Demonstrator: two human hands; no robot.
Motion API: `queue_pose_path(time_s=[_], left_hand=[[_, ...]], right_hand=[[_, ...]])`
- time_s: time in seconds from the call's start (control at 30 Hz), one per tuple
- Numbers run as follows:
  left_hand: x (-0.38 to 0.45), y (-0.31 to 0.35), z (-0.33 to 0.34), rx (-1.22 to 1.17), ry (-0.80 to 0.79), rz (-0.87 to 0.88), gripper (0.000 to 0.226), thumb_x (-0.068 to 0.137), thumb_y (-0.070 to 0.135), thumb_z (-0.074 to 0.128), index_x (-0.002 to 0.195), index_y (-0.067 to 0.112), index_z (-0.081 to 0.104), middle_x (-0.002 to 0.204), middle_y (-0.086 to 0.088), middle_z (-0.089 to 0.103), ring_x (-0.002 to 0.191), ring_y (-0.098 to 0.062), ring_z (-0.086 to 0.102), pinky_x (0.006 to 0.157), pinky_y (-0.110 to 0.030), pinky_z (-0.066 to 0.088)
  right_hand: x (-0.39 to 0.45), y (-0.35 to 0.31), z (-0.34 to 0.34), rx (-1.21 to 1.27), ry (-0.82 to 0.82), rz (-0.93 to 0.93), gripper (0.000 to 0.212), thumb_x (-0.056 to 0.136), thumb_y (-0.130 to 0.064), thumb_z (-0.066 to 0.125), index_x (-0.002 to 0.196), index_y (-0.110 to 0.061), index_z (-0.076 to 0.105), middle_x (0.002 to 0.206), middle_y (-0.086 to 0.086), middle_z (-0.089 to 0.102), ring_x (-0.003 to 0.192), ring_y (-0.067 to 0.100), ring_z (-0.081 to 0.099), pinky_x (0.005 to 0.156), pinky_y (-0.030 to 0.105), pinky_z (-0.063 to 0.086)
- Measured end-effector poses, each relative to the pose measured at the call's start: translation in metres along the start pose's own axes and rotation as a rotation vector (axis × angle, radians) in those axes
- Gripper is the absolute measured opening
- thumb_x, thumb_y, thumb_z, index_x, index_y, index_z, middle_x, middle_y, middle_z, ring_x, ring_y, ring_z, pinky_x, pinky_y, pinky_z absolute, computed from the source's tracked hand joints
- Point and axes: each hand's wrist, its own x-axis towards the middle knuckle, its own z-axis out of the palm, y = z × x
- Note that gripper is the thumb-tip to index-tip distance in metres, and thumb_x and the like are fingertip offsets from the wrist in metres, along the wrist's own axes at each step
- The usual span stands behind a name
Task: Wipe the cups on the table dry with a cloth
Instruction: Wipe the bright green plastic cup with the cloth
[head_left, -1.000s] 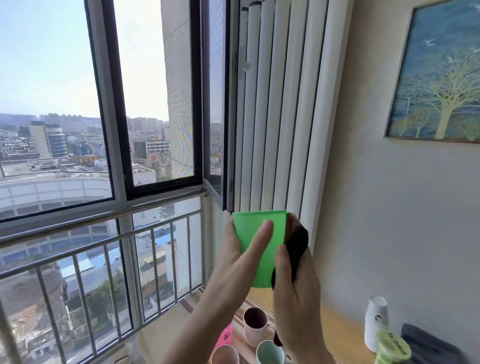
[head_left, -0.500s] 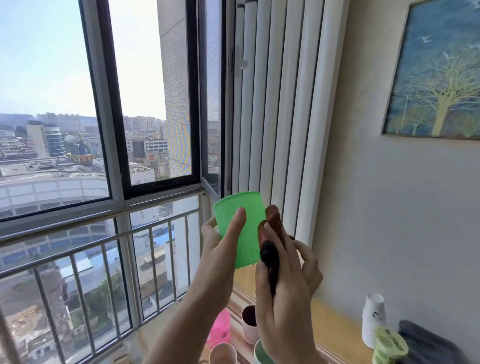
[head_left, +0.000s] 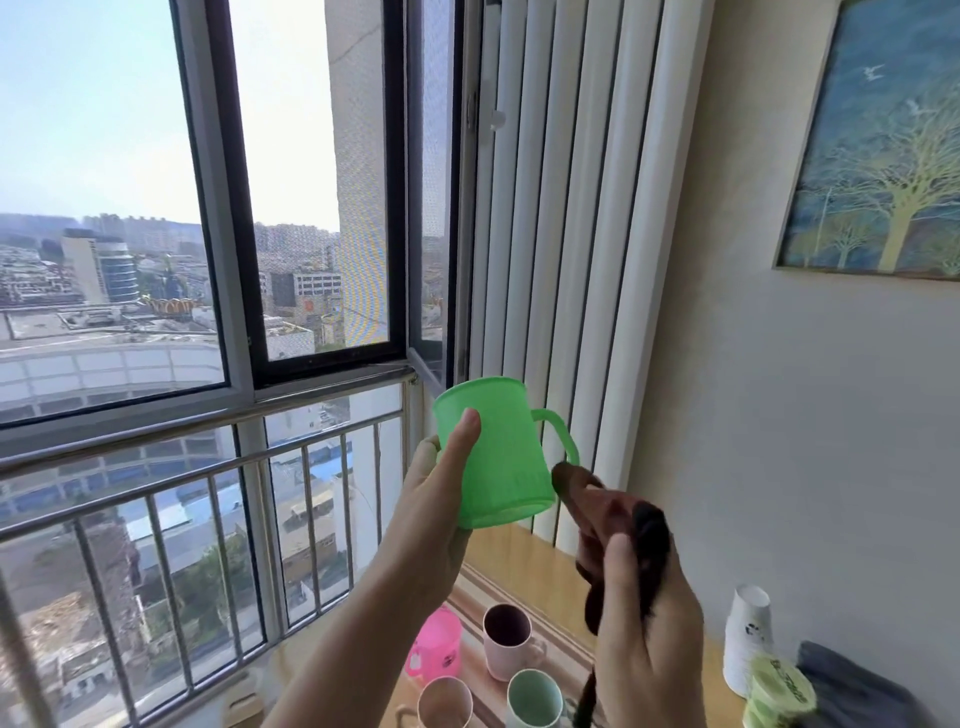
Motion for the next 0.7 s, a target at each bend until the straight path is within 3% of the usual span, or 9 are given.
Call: queue_pose_path(time_s=[0.07, 0.1, 0.17, 0.27, 0.37, 0.47, 0.53, 0.6, 0.7], left_hand=[[0.0, 0.001, -0.006, 0.03, -0.04, 0.01, 0.059, 0.076, 0.045, 0.067, 0.125, 0.011, 0.063, 0.117, -0.013, 0.075, 0.11, -0.028, 0.072, 0.092, -0.04, 0.058], [0.0, 0.0, -0.008, 0.043, -0.065, 0.012, 0.057, 0.077, 0.044, 0.066, 0.124, 0.012, 0.065, 0.115, -0.013, 0.076, 0.107, -0.027, 0.073, 0.092, -0.04, 0.058], [-0.002, -0.004, -0.009, 0.072, -0.122, 0.014, 0.051, 0.078, 0.043, 0.065, 0.119, 0.013, 0.068, 0.107, -0.009, 0.08, 0.099, -0.022, 0.075, 0.088, -0.037, 0.059], [-0.004, -0.011, 0.0, 0.089, -0.198, 0.025, 0.049, 0.079, 0.043, 0.063, 0.119, 0.015, 0.069, 0.106, -0.006, 0.079, 0.091, -0.013, 0.076, 0.076, -0.028, 0.06], [-0.005, -0.013, 0.009, 0.182, -0.196, 0.083, 0.054, 0.085, 0.048, 0.055, 0.134, 0.025, 0.053, 0.111, -0.001, 0.073, 0.09, -0.006, 0.072, 0.075, -0.022, 0.056], [-0.006, -0.015, 0.011, 0.331, -0.181, 0.116, 0.066, 0.085, 0.061, 0.054, 0.142, 0.031, 0.037, 0.123, -0.001, 0.066, 0.105, -0.006, 0.065, 0.081, -0.022, 0.051], [-0.009, -0.019, 0.011, 0.382, -0.191, 0.118, 0.079, 0.081, 0.066, 0.068, 0.143, 0.03, 0.038, 0.127, -0.002, 0.065, 0.112, -0.009, 0.066, 0.082, -0.021, 0.053], [-0.009, -0.022, 0.011, 0.383, -0.152, 0.147, 0.079, 0.071, 0.049, 0.079, 0.137, 0.024, 0.044, 0.123, -0.007, 0.069, 0.108, -0.014, 0.071, 0.077, -0.021, 0.057], [-0.004, -0.024, 0.012, 0.126, -0.116, 0.089, 0.071, 0.074, 0.035, 0.085, 0.133, 0.013, 0.053, 0.118, -0.014, 0.075, 0.099, -0.019, 0.075, 0.076, -0.026, 0.059]], right_hand=[[0.009, -0.006, -0.007, 0.125, 0.162, 0.203, 0.024, 0.1, -0.034, 0.049, 0.102, -0.03, 0.073, 0.087, -0.021, 0.078, 0.089, 0.004, 0.072, 0.069, 0.005, 0.051], [0.016, -0.006, -0.01, 0.156, 0.195, 0.238, 0.024, 0.104, -0.026, 0.047, 0.107, -0.022, 0.071, 0.086, -0.021, 0.077, 0.089, -0.006, 0.071, 0.065, 0.0, 0.048], [0.032, -0.007, -0.008, 0.168, 0.142, 0.257, 0.032, 0.104, -0.022, 0.041, 0.122, -0.011, 0.065, 0.106, -0.016, 0.072, 0.097, -0.015, 0.066, 0.075, -0.002, 0.047], [0.038, -0.004, 0.009, 0.132, -0.047, 0.241, 0.034, 0.101, -0.038, 0.044, 0.126, -0.026, 0.062, 0.116, -0.021, 0.071, 0.117, -0.003, 0.062, 0.092, 0.006, 0.046], [0.035, 0.003, 0.02, 0.05, -0.052, 0.139, 0.035, 0.102, -0.021, 0.047, 0.135, -0.025, 0.056, 0.135, -0.009, 0.062, 0.127, -0.004, 0.054, 0.107, 0.016, 0.042], [0.034, 0.007, 0.022, -0.021, -0.004, 0.105, 0.042, 0.101, 0.001, 0.045, 0.131, -0.027, 0.056, 0.127, 0.005, 0.057, 0.112, -0.015, 0.056, 0.1, 0.007, 0.042], [0.033, 0.007, 0.025, -0.061, 0.01, 0.063, 0.04, 0.101, -0.002, 0.044, 0.134, -0.023, 0.054, 0.124, 0.008, 0.054, 0.112, -0.015, 0.054, 0.101, 0.006, 0.041], [0.029, 0.006, 0.028, -0.089, 0.015, -0.007, 0.042, 0.099, -0.01, 0.043, 0.137, -0.025, 0.05, 0.128, 0.002, 0.053, 0.122, -0.009, 0.051, 0.106, 0.01, 0.039], [0.015, 0.002, 0.034, -0.032, -0.016, -0.054, 0.049, 0.099, -0.013, 0.041, 0.145, -0.03, 0.04, 0.148, -0.008, 0.048, 0.139, -0.001, 0.042, 0.11, 0.012, 0.034]])
